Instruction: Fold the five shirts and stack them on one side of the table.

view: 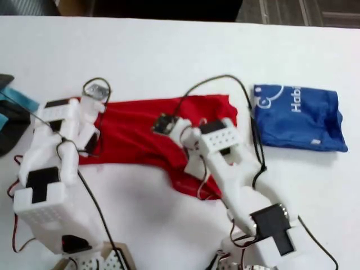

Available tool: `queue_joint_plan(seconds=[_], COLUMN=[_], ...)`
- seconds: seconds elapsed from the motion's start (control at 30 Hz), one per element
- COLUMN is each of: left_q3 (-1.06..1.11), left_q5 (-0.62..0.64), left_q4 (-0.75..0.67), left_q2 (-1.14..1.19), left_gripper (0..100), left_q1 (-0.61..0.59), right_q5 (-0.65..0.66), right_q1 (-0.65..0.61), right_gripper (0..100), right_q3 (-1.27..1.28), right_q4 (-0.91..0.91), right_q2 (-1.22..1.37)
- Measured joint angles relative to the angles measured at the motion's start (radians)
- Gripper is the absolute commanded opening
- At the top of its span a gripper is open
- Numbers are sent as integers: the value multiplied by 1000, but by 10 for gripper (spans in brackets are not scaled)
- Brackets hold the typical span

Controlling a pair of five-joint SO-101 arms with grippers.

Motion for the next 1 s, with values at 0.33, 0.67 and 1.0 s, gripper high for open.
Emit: queue_joint_plan(seconds=[0.33, 0.67, 1.0], left_q3=[0, 0, 0], left_q5=[0, 0, 0], left_q4=[0, 0, 0], left_q2=[2, 2, 2], left_gripper=[27, 27, 27], left_q1=[0, 0, 0], right_q5=[114, 127, 97], right_q1=[2, 114, 127], right_gripper=[20, 20, 157], right_q3=[-430, -976, -1478], right_q4=[175, 296, 445], right_q2=[173, 623, 999])
